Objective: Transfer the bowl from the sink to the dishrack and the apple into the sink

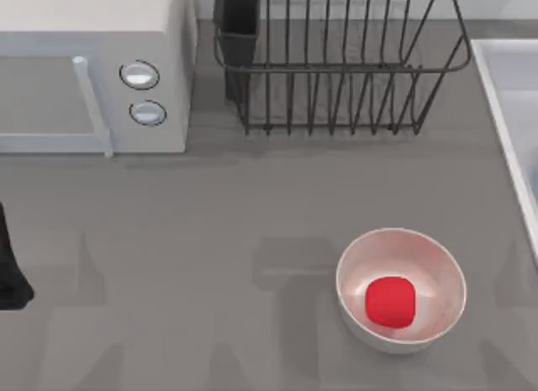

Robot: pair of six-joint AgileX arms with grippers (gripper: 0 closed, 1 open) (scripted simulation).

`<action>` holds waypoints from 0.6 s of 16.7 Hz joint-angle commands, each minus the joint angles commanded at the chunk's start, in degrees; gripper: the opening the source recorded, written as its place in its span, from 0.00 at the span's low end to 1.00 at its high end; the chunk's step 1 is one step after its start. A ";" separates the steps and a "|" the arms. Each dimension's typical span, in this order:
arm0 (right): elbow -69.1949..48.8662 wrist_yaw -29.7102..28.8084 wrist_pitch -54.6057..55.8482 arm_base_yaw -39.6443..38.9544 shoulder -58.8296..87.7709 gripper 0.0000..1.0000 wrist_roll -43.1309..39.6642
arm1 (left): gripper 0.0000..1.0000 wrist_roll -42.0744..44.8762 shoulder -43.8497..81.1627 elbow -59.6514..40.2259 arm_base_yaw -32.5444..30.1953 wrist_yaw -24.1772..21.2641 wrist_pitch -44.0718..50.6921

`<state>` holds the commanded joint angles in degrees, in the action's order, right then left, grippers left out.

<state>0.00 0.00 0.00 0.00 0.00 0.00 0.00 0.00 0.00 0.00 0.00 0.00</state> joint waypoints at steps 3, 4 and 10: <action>-0.52 -0.05 -0.22 0.11 0.51 1.00 -0.13 | 1.00 0.00 0.00 0.00 0.00 0.00 0.00; -1.56 -0.13 -0.66 0.32 1.55 1.00 -0.40 | 1.00 0.00 0.00 0.00 0.00 0.00 0.00; -20.23 -0.79 -8.20 3.13 20.72 1.00 -4.54 | 1.00 0.00 0.00 0.00 0.00 0.00 0.00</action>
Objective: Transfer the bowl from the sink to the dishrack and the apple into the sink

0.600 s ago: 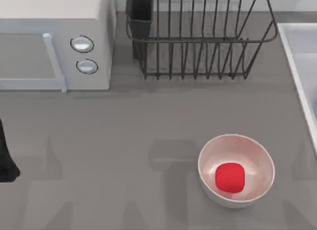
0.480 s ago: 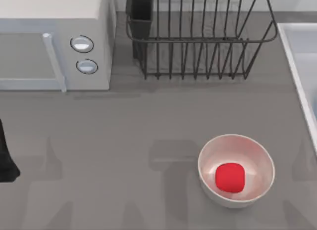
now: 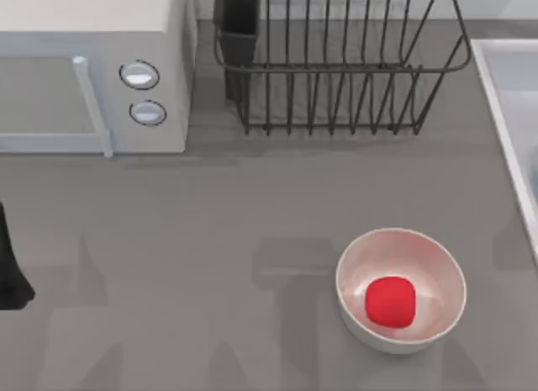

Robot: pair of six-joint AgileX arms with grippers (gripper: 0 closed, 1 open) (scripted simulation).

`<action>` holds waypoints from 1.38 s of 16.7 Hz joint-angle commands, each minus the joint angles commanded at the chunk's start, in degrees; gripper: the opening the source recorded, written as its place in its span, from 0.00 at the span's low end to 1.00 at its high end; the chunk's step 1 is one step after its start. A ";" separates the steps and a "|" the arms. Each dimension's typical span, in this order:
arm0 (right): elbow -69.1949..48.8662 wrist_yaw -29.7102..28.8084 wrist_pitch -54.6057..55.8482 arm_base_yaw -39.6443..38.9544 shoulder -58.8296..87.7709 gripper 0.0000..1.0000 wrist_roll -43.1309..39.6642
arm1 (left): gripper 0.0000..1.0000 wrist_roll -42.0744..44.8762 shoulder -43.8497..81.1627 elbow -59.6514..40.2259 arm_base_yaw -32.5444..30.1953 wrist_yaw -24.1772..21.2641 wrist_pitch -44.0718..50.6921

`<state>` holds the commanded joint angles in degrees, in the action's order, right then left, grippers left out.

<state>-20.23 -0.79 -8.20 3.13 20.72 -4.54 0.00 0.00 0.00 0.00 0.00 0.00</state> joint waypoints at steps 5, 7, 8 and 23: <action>-26.23 -0.14 -11.76 3.63 31.31 1.00 -4.86 | 1.00 0.00 0.00 0.00 0.00 0.00 0.00; -37.45 -0.07 -17.49 5.32 45.59 1.00 -6.75 | 1.00 0.00 0.00 0.00 0.00 0.00 0.00; -42.99 -0.02 -20.49 6.19 52.63 1.00 -7.65 | 1.00 0.00 0.00 0.00 0.00 0.00 0.00; -105.49 1.83 -58.44 17.40 120.09 1.00 -15.63 | 1.00 0.00 0.00 0.00 0.00 0.00 0.00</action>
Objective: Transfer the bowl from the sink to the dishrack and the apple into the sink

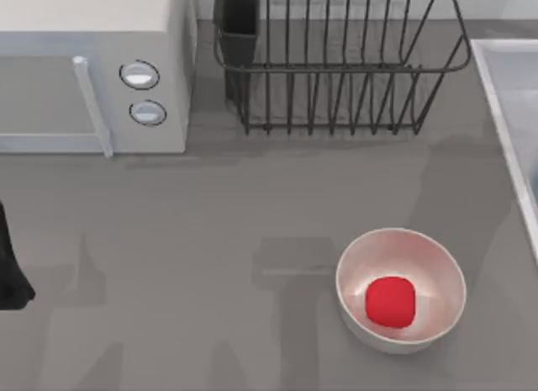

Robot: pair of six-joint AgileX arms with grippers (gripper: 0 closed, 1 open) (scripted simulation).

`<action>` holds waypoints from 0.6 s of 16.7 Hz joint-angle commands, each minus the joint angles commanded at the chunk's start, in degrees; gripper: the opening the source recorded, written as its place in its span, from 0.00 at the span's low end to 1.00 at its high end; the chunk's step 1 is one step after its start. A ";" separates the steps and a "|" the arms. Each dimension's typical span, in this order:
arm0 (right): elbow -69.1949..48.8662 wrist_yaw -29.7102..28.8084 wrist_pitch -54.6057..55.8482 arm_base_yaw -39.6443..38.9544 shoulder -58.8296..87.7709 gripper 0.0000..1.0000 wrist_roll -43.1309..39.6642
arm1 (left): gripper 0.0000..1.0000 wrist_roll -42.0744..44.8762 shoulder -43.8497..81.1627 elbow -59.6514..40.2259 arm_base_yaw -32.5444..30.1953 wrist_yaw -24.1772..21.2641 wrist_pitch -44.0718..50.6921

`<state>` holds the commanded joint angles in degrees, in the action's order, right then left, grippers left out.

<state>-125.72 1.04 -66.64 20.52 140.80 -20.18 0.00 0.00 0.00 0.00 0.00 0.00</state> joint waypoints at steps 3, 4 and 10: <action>-5.81 0.37 -3.44 1.10 4.46 1.00 -0.33 | 1.00 0.00 0.00 0.00 0.00 0.00 0.00; -7.04 0.45 -4.16 1.32 5.40 1.00 -0.39 | 1.00 0.00 0.00 0.00 0.00 0.00 0.00; -8.44 0.55 -4.97 1.59 6.36 1.00 -0.45 | 1.00 0.00 0.00 0.00 0.00 0.00 0.00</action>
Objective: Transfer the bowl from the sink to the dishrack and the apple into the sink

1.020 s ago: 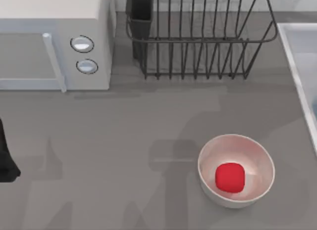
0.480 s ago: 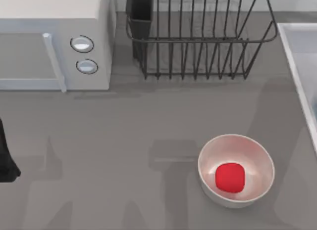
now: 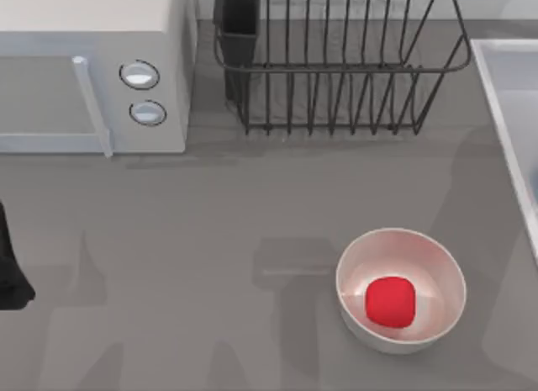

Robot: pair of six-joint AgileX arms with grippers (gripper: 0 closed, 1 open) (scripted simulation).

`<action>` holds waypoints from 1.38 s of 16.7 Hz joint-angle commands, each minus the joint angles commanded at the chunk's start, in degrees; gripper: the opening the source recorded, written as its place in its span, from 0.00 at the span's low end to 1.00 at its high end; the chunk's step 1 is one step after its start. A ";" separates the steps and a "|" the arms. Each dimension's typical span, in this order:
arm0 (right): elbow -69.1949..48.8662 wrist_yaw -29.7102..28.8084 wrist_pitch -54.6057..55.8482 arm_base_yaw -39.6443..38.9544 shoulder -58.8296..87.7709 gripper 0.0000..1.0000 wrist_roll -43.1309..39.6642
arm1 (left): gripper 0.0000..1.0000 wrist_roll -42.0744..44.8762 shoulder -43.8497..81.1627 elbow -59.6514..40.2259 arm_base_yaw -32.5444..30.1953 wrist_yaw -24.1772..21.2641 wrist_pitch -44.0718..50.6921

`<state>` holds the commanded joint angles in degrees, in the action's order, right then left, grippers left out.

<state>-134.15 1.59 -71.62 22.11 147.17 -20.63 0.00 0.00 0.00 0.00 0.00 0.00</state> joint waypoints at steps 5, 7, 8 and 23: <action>1.95 -0.05 3.83 -0.24 1.87 1.00 0.25 | 1.00 0.00 0.00 0.00 0.00 0.00 0.00; 3.77 -0.08 7.67 -0.29 3.89 1.00 0.33 | 1.00 0.00 0.00 0.00 0.00 0.00 0.00; 4.72 -0.10 9.67 -0.33 4.93 1.00 0.37 | 1.00 0.00 0.00 0.00 0.00 0.00 0.00; 7.49 -0.16 15.44 -0.42 7.94 0.47 0.47 | 1.00 0.00 0.00 0.00 0.00 0.00 0.00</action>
<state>-126.67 1.44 -56.17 21.69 155.11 -20.16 0.00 0.00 0.00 0.00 0.00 0.00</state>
